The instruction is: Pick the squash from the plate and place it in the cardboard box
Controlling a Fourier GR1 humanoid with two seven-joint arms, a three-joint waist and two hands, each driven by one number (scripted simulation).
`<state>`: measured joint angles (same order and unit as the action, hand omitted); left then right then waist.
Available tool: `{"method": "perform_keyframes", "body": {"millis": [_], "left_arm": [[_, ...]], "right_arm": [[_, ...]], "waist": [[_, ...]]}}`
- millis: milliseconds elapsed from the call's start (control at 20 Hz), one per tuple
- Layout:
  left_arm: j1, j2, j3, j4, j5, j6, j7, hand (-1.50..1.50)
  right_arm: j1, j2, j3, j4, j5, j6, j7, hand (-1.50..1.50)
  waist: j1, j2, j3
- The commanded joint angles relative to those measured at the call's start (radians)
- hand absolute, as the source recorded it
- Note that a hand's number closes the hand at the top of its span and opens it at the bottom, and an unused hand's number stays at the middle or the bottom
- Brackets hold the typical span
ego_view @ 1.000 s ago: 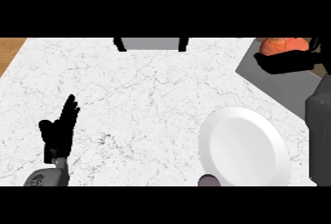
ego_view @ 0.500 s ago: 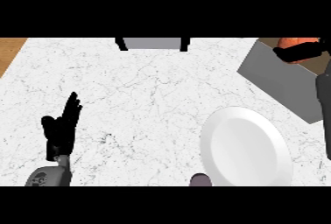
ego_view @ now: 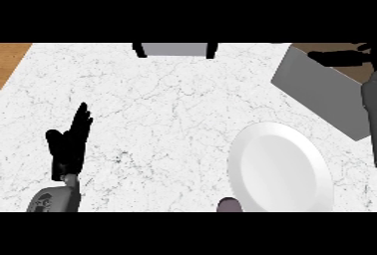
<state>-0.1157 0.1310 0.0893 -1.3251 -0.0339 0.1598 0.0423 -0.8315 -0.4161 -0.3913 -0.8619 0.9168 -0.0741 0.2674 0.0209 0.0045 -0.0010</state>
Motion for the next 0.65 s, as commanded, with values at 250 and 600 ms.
{"method": "perform_keyframes", "body": {"millis": [250, 600], "left_arm": [[0.002, 0.018, 0.015, 0.016, 0.007, -0.016, 0.001, 0.0], [0.036, 0.008, 0.01, -0.016, -0.003, 0.003, 0.001, 0.0]], "right_arm": [[-0.016, 0.029, -0.175, 0.048, -0.291, -0.056, -0.325, -1.5], [0.024, -0.082, -0.326, -0.01, -0.506, 0.092, -0.318, -1.5]], "waist": [[-0.01, -0.002, 0.003], [-0.032, -0.011, 0.001]]}}
